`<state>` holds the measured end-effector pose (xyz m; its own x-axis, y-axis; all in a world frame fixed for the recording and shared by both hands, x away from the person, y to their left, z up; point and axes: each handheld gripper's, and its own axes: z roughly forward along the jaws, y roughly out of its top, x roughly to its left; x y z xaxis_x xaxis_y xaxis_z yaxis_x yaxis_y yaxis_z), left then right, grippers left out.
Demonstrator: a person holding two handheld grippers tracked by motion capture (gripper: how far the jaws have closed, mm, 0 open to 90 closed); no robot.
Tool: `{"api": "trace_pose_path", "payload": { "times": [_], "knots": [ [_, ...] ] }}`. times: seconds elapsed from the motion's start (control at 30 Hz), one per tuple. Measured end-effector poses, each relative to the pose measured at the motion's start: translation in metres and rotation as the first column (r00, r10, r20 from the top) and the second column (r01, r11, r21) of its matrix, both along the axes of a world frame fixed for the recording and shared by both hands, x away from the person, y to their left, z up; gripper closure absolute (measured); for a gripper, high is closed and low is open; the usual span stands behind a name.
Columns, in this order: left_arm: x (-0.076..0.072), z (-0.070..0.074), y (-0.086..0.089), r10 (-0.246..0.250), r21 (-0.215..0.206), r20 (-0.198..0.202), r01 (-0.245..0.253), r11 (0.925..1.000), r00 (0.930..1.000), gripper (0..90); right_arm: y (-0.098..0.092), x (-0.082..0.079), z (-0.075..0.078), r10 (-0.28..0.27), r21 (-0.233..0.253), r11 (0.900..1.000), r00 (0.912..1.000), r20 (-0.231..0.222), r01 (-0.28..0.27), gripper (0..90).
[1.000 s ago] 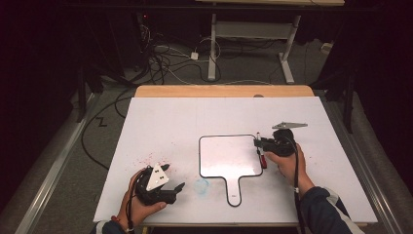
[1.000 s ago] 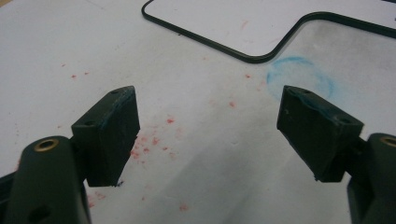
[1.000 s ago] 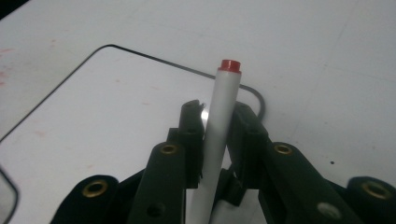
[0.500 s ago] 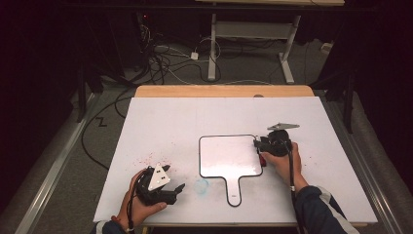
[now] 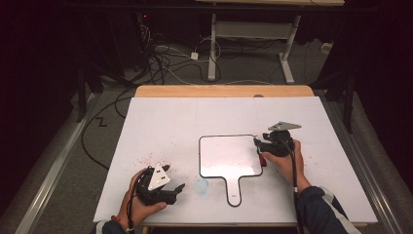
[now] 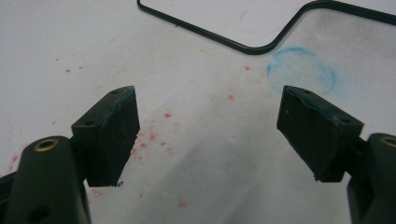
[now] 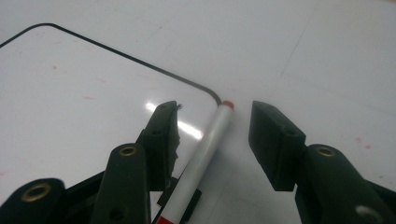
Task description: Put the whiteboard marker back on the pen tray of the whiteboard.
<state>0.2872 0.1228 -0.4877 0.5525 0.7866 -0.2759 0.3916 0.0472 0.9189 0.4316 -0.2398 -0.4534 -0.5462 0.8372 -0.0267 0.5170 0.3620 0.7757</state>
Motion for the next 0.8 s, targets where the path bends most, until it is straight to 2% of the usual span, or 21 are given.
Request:
{"api": "trace_pose_path", "payload": {
  "times": [0.13,0.2,0.4,0.57,0.63,0.77,0.8],
  "knots": [
    [0.0,0.0,0.0,0.0,-0.002,0.002,0.0,1.0,1.0,20.1,0.001,-0.008,0.011,0.026,0.005,1.0,0.9984,0.051,-0.026,48.0],
    [0.0,0.001,-0.001,0.002,-0.001,0.005,-0.002,1.0,1.0,20.1,0.001,-0.012,0.015,0.042,-0.012,0.999,0.9967,0.07,-0.042,46.3],
    [0.003,0.001,-0.001,0.002,-0.002,0.006,-0.002,1.0,1.0,20.1,-0.003,-0.03,0.032,0.086,-0.006,0.996,0.9846,0.153,-0.086,41.3],
    [0.006,0.001,0.0,0.015,-0.004,0.007,-0.015,0.9999,0.9999,20.0,-0.008,-0.048,0.044,0.129,-0.022,0.992,0.9676,0.217,-0.127,36.4],
    [0.007,0.002,0.001,0.02,-0.005,0.007,-0.02,0.9998,0.9998,20.0,-0.012,-0.056,0.047,0.15,-0.022,0.989,0.9571,0.248,-0.149,35.7],
    [0.009,0.002,0.002,0.034,-0.002,0.015,-0.034,0.9994,0.9993,19.1,-0.023,-0.074,0.049,0.189,-0.015,0.981,0.9393,0.286,-0.193,33.0],
    [0.009,0.003,0.003,0.036,-0.003,0.018,-0.036,0.9993,0.9992,19.1,-0.027,-0.079,0.05,0.192,-0.017,0.98,0.9373,0.291,-0.196,32.5]
  ]
}}
